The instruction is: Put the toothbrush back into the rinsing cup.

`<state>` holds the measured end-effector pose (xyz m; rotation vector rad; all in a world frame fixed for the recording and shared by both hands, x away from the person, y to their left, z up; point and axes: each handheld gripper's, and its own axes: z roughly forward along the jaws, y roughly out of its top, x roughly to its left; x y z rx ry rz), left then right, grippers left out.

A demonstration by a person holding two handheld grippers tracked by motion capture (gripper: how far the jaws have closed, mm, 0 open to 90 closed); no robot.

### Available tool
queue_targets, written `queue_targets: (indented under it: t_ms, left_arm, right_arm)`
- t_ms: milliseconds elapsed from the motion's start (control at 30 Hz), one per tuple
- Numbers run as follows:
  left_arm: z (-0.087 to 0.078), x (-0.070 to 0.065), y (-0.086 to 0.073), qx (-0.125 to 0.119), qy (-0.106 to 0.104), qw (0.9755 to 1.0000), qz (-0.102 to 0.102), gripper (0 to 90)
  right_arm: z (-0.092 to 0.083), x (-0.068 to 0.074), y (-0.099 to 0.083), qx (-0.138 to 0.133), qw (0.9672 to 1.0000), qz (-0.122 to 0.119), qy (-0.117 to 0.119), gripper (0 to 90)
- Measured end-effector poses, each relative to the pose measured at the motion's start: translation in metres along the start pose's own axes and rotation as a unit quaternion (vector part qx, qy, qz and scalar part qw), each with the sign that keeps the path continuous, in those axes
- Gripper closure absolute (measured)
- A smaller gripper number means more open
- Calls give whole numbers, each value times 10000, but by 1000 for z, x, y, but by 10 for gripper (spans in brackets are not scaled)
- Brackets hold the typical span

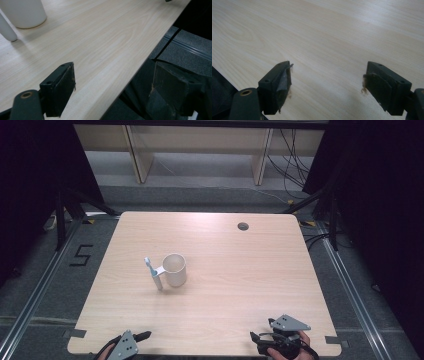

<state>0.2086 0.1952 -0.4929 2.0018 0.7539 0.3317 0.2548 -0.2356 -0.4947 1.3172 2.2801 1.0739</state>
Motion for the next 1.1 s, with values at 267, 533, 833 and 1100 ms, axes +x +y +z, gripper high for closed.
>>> queue_targets:
  t_ms: [267,533,833,1100]
  left_arm:
    - [-3,-4,-3,18,-29,10000,-3,173]
    - [-5,-5,-6,119,42,9999,34,173]
    - [-5,-6,-6,113,42,9999,-104,173]
    - [-6,-5,-6,136,54,9999,-75,173]
  right_arm:
    - [1,-3,1,-35,9998,-181,84,220]
    - [1,-3,1,-75,9996,-285,-38,219]
    - [1,-3,2,13,9997,-220,146,219]
    - [0,-4,2,-8,9997,-228,128,218]
